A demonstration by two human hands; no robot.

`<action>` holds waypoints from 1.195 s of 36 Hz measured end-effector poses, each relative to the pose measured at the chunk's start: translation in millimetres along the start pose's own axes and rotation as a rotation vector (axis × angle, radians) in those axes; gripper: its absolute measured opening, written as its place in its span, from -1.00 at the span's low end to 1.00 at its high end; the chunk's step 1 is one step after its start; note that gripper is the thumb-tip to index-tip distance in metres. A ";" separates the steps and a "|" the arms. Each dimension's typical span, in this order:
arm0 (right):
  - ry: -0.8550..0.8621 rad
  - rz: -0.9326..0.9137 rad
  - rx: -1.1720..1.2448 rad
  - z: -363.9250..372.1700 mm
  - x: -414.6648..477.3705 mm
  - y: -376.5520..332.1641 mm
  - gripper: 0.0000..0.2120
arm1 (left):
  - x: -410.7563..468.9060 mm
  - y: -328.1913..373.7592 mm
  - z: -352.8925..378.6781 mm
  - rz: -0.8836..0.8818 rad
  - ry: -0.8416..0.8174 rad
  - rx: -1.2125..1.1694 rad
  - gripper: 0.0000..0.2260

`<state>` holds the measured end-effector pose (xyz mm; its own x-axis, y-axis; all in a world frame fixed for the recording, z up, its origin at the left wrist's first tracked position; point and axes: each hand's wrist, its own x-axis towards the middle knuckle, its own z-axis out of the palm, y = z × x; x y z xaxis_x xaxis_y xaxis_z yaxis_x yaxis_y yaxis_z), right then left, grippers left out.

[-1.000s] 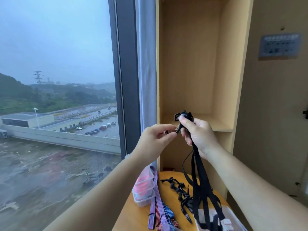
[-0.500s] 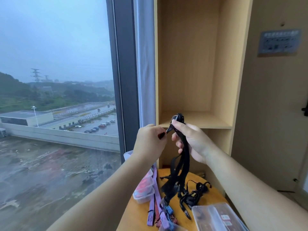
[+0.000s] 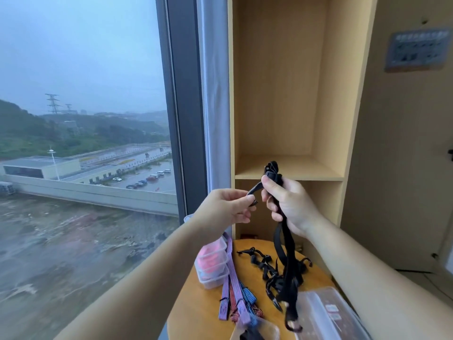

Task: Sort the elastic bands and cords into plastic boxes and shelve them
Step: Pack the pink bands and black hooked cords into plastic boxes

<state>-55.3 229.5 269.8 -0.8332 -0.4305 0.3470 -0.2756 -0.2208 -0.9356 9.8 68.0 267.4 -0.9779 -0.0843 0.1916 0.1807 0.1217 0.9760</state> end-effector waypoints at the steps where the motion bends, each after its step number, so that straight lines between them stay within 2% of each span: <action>1: -0.006 0.006 0.005 0.7 -0.4 0.8 -0.77 | 0.8 -2.0 -0.2 0.006 0.003 -0.032 -0.88; 3: 0.000 0.038 0.026 2.5 -1.2 2.5 -0.75 | 2.3 -4.6 1.5 0.033 0.037 -0.063 -0.93; 7: 0.048 0.130 0.008 7.6 -2.0 4.5 -0.68 | 3.8 -8.4 8.9 0.126 0.189 -0.003 -0.89; 13: 0.061 0.227 -0.068 12.6 -3.6 5.9 -0.53 | 0.8 -14.8 12.9 0.329 0.389 0.417 -0.82; 17: 0.117 0.274 -0.046 15.4 -5.3 7.1 -0.47 | 0.0 -19.8 11.8 0.585 0.438 0.749 -0.89; 19: 0.143 0.269 -0.013 15.8 -5.8 7.9 -0.49 | -0.1 -22.4 12.7 0.647 0.429 0.813 -0.89; 21: 0.124 0.228 0.050 14.8 -6.7 8.5 -0.58 | -1.6 -25.3 14.0 0.598 0.387 0.747 -0.87; 23: 0.078 0.172 0.105 12.0 -7.7 8.0 -0.65 | -4.0 -26.9 13.2 0.453 0.296 0.548 -0.87; 27: -0.016 0.115 0.107 4.0 -8.3 4.0 -0.67 | -8.3 -24.4 6.0 0.179 0.009 0.077 -0.92; 29: -0.064 0.101 0.087 2.7 -8.8 2.4 -0.66 | -10.7 -20.6 4.3 0.111 -0.045 -0.082 -0.92; 31: -0.085 0.093 0.081 3.0 -9.3 1.7 -0.65 | -10.1 -18.7 2.8 0.088 -0.047 -0.157 -0.97; 33: -0.102 0.096 0.093 3.9 -9.6 0.9 -0.64 | -8.3 -19.6 1.8 0.099 -0.036 -0.194 -0.87; 35: -0.124 0.095 0.106 3.6 -9.3 0.1 -0.62 | -9.3 -18.4 2.0 0.090 -0.056 -0.241 -0.95; 37: -0.143 0.082 0.087 1.9 -9.2 -1.0 -0.61 | -9.0 -18.9 1.4 0.061 -0.108 -0.302 -0.81; 39: -0.157 0.079 0.061 0.1 -9.0 -0.8 -0.59 | -9.7 -18.2 0.0 0.057 -0.089 -0.283 -0.75; 43: -0.134 0.113 0.028 -0.4 -9.3 3.1 -0.63 | -10.3 -19.4 -2.7 0.071 0.010 -0.150 -0.90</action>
<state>-48.5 233.2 263.6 -0.7860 -0.5666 0.2474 -0.1687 -0.1883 -0.9675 16.6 63.8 246.9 -0.9610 -0.0910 0.2611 0.2640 -0.0216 0.9643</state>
